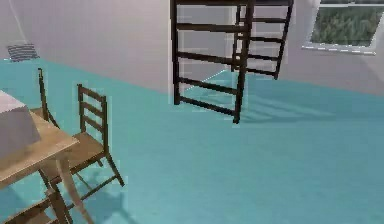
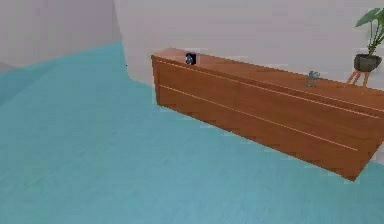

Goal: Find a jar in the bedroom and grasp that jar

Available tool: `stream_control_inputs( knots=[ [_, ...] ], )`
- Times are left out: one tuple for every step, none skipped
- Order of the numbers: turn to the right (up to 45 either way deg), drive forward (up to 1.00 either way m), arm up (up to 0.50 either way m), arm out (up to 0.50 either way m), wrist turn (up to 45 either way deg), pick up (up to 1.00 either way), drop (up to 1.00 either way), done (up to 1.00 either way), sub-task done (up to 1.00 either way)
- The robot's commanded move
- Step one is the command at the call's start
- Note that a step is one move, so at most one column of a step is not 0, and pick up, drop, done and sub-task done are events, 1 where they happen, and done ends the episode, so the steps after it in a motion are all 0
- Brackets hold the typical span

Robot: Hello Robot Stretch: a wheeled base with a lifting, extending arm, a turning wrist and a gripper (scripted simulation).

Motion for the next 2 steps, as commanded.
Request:
stream_control_inputs(
  knots=[
    [0.0,1.00,0.00,0.00,0.0,0.00,0.00,0.00,0.00],
    [-3.0,0.00,0.00,0.00,0.0,0.00,0.00,0.00,0.00]
  ],
)
